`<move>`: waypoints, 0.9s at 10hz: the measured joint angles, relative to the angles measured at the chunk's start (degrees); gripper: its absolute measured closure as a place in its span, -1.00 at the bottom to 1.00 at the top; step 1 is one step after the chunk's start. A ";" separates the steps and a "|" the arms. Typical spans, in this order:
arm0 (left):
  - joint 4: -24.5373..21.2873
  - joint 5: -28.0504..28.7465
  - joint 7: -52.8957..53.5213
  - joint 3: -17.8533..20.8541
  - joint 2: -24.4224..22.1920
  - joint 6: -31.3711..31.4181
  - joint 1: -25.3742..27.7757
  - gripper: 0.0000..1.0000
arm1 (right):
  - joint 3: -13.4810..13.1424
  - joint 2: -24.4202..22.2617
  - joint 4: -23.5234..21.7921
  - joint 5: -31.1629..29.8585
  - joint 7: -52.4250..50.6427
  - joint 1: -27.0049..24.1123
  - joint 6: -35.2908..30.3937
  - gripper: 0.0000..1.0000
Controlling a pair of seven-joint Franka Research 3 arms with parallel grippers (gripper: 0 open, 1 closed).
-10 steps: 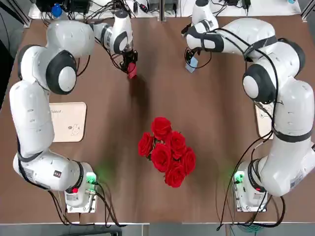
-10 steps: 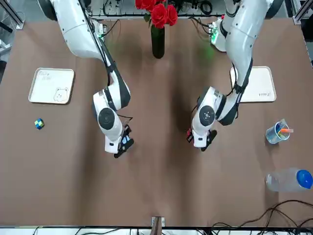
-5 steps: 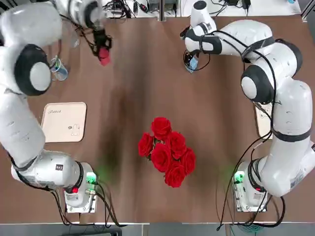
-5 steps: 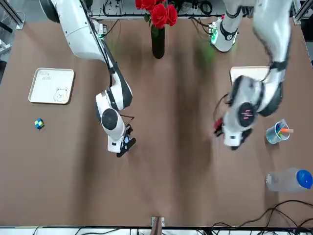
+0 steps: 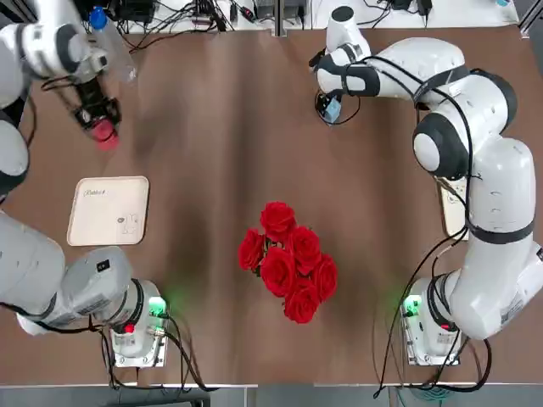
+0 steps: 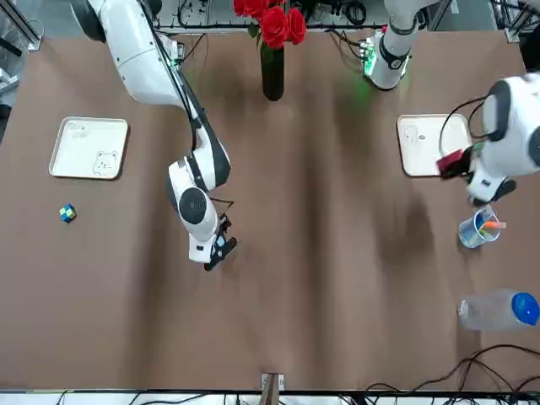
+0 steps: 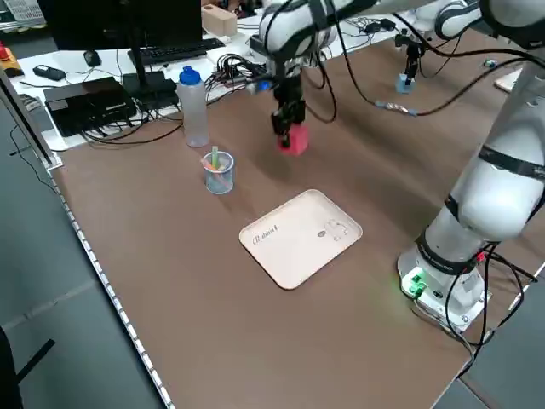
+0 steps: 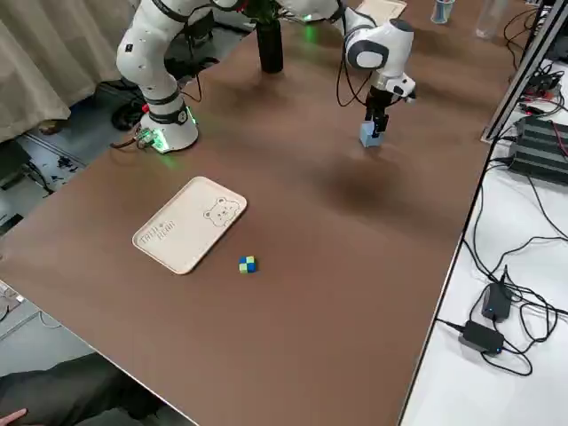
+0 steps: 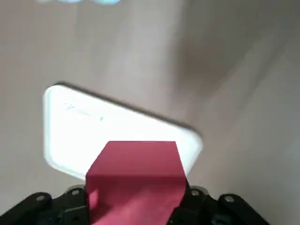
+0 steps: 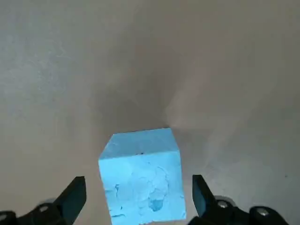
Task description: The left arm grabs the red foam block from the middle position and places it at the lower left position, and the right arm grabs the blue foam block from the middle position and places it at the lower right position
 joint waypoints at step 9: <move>-4.53 0.95 20.72 0.18 11.37 7.20 23.44 -0.24 | -0.18 1.33 0.28 0.04 3.03 0.01 1.44 -0.37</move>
